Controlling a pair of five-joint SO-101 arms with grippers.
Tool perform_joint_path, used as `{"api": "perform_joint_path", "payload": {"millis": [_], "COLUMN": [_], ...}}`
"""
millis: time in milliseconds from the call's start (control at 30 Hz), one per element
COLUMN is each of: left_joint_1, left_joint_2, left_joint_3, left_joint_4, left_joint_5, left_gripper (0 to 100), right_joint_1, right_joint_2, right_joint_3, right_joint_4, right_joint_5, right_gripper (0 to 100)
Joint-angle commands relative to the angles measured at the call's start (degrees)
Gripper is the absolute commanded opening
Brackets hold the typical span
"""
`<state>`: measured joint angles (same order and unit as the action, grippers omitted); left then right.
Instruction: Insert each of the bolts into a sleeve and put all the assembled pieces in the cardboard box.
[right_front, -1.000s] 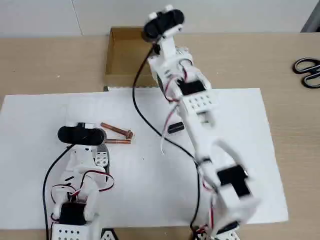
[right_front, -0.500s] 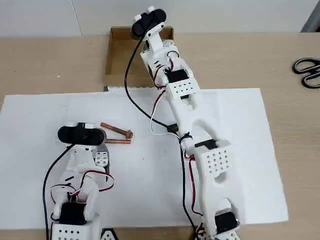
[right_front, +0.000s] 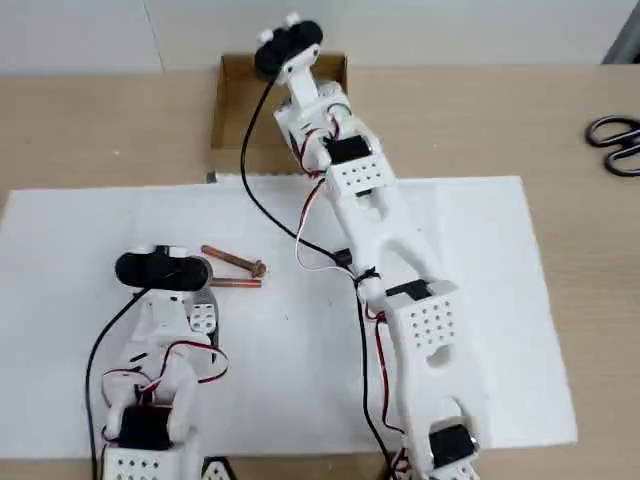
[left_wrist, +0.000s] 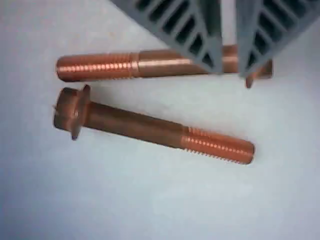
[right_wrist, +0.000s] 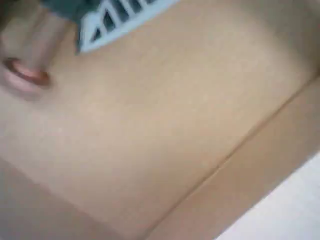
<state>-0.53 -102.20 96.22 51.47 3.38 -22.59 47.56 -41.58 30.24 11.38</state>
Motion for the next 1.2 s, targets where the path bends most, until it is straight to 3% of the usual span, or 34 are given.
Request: {"api": "perform_joint_path", "payload": {"millis": [0,933,1167], "left_joint_1": [-0.5,-0.5,-1.4], "left_joint_2": [-0.4,-0.4,-0.4], "left_joint_3": [-0.2,-0.2,-0.2], "left_joint_4": [-1.5,-1.5,-1.5], "left_joint_5": [0.1,0.1,0.1], "left_gripper": [1,1,1], "right_joint_1": [-0.3,-0.1,0.9], "right_joint_2": [-1.6,-30.3,-34.6], "right_joint_3": [-3.1,-3.1,-1.5], "right_joint_4": [1.8,64.9,66.6], "right_joint_5": [0.5,0.4,-4.7], "right_gripper": [18.0,18.0,18.0]}}
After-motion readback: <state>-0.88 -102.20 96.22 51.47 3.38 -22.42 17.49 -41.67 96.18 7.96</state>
